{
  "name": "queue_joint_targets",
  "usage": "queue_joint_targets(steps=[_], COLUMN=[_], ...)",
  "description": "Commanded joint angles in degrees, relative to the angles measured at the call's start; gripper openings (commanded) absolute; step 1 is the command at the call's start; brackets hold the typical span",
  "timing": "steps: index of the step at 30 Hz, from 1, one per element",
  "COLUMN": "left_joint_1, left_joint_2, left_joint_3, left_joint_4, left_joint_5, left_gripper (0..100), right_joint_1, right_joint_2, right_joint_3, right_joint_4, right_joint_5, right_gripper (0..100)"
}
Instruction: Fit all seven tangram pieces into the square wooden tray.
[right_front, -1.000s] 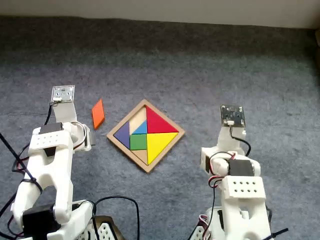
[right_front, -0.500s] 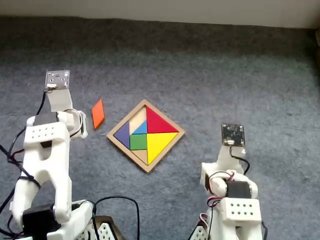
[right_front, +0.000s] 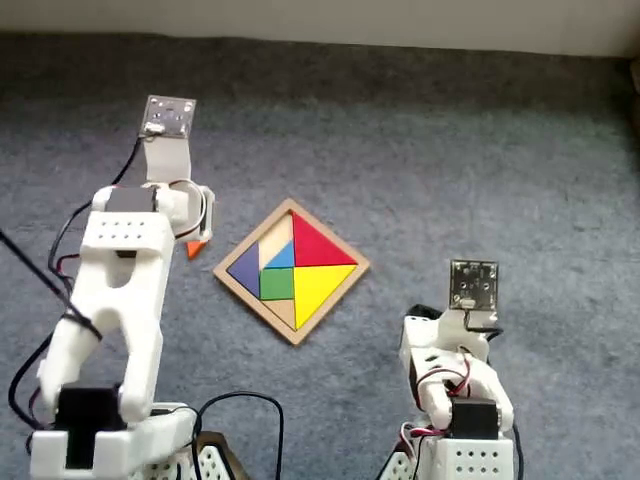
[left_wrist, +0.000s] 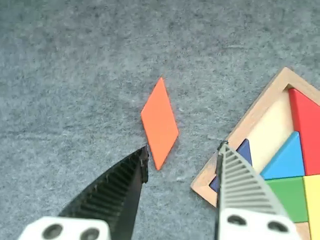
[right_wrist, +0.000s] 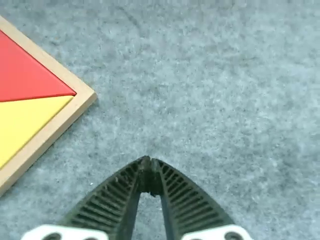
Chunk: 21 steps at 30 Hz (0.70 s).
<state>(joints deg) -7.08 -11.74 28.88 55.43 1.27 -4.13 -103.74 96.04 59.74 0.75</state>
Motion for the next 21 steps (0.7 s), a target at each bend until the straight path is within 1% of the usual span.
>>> queue_joint_targets(steps=[1, 3, 6, 12, 14, 17, 21], left_joint_1=[1.8, 1.8, 1.8, 1.6, 1.2, -1.3, -4.0], left_joint_2=[11.9, 17.0, 22.4, 32.2, 35.6, 40.3, 46.1], left_joint_3=[-10.4, -13.7, -18.2, -24.6, -27.6, -35.0, -43.3], left_joint_4=[0.5, 0.7, 3.1, 7.2, 10.3, 16.7, 22.0], left_joint_5=[0.4, 1.7, 4.7, 4.4, 4.3, 2.6, 2.5], left_gripper=[23, 23, 23, 23, 23, 23, 23], right_joint_1=[0.2, 0.2, 0.2, 0.2, 0.2, 0.2, 0.2], right_joint_2=[-1.3, -1.1, -1.1, -1.1, -1.1, -1.1, -1.1], right_joint_3=[7.0, 7.0, 7.0, 7.0, 7.0, 7.0, 7.0], right_joint_4=[1.0, 1.0, 1.0, 1.0, 1.0, 1.0, 1.0], right_joint_5=[0.6, 0.6, 0.6, 0.6, 0.6, 0.6, 0.6], right_gripper=[0.6, 0.6, 0.6, 0.6, 0.6, 0.6, 0.6])
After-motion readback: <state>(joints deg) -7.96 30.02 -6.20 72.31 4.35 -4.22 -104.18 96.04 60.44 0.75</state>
